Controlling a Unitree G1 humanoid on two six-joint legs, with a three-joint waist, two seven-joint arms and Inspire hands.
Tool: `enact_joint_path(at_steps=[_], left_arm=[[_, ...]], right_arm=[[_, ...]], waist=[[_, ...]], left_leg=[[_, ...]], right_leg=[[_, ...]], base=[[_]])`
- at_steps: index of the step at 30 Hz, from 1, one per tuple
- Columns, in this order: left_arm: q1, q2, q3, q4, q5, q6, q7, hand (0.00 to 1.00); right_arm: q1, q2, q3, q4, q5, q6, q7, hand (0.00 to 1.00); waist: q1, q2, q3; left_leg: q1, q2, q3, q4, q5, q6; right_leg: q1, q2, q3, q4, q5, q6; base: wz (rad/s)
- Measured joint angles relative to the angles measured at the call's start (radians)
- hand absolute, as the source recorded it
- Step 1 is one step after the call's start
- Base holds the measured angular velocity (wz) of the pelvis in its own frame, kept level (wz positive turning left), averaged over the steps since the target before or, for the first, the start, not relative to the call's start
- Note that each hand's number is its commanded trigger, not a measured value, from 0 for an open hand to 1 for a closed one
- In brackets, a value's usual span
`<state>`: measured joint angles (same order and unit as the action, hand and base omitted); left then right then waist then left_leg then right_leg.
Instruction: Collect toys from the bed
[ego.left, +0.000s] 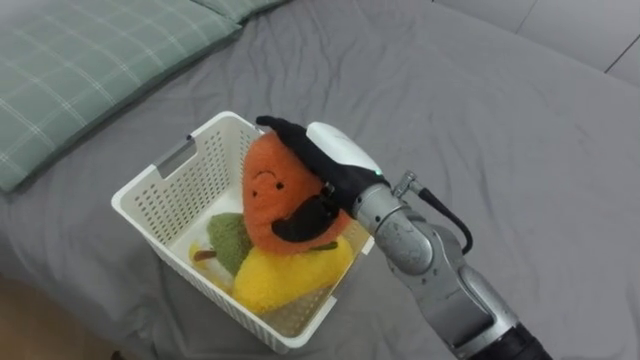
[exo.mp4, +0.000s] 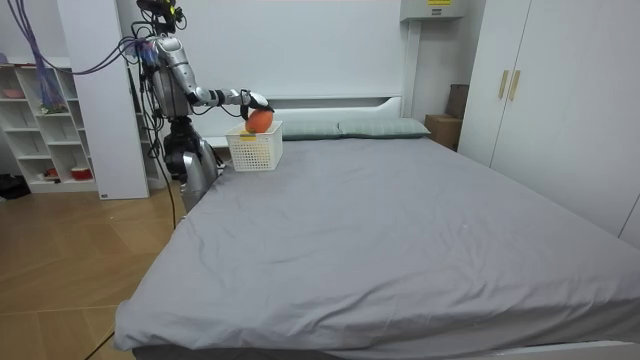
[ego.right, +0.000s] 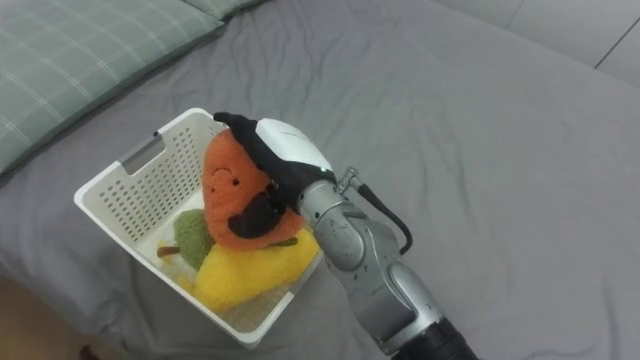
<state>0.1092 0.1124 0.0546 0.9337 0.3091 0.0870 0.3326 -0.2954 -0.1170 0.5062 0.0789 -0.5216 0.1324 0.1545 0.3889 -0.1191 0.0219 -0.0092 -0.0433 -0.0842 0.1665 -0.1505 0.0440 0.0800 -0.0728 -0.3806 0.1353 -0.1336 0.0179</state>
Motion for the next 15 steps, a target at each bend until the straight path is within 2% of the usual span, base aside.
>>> enact_joint_path(at_steps=[10,15], left_arm=[[-0.001,0.001,0.000,-0.001,0.000,0.000,-0.018,0.00],[-0.002,0.000,-0.001,0.007,0.000,0.000,-0.018,0.00]], right_arm=[[0.000,0.001,-0.001,-0.001,0.010,0.000,-0.006,0.00],[0.000,0.003,-0.001,-0.024,0.048,-0.001,-0.006,0.00]], waist=[[-0.001,0.001,-0.0002],[-0.003,0.013,-0.0002]], left_leg=[[0.000,0.000,-0.001,0.001,0.000,0.000],[0.000,-0.002,-0.003,0.005,0.000,0.001]], right_leg=[[0.001,-0.001,-0.001,0.000,0.000,0.000],[0.005,-0.001,-0.003,0.000,0.000,0.000]], base=[[0.00],[0.00]])
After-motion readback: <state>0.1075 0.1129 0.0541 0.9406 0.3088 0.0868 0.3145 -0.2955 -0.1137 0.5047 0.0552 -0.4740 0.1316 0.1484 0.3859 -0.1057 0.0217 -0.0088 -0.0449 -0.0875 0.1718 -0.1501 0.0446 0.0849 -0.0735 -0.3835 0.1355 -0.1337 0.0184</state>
